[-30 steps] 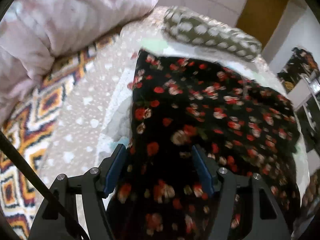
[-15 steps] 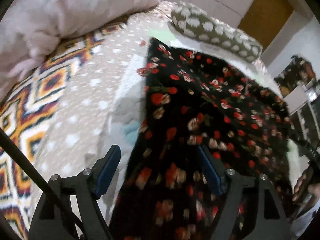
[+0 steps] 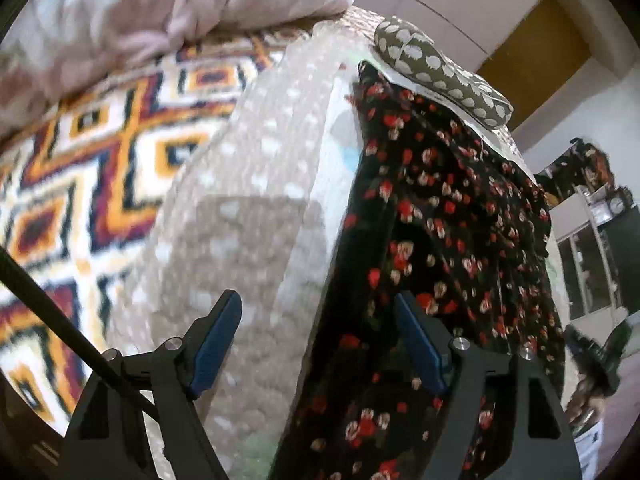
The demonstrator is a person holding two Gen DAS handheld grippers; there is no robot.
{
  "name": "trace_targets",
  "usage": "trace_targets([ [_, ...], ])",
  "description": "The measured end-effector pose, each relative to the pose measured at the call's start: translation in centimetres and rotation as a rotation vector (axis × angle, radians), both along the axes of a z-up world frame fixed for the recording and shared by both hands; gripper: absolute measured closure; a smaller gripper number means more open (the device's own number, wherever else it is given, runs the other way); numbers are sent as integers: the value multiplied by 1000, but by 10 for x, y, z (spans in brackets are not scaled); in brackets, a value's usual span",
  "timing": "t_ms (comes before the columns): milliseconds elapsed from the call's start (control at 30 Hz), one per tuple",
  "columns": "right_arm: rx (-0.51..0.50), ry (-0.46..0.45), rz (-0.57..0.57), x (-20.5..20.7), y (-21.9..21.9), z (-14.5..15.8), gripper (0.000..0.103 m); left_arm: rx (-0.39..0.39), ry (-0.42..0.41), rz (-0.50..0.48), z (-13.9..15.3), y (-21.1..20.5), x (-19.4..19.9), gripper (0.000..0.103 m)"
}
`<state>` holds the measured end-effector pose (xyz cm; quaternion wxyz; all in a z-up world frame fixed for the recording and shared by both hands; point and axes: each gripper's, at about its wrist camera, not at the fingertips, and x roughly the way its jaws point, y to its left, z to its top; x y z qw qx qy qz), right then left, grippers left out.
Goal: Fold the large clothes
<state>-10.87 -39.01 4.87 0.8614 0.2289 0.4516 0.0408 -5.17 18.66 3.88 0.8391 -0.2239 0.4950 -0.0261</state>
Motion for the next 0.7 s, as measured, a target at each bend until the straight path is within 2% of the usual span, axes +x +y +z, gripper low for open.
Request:
trace_targets([
  [100, 81, 18, -30, -18, -13, -14, 50, -59, 21, -10, -14, -3, -8, 26],
  [267, 260, 30, -27, -38, -17, -37, 50, -124, 13, -69, -19, -16, -30, 26],
  [333, 302, 24, -24, -44, -15, -41, 50, -140, 7, -88, -19, -21, -40, 31],
  [367, 316, 18, -23, -48, -13, -43, 50, -145, 7, -98, -19, -24, -46, 38],
  [467, 336, 10, -17, -62, -6, -45, 50, -140, 3, -112, -17, -28, -65, 49],
  [567, 358, 2, -4, -77, -4, -47, 50, -155, -6, -114, -15, -27, -79, 50],
  [700, 393, -7, 2, -100, -12, -51, 50, -133, -22, -126, -16, -31, -90, 50],
])
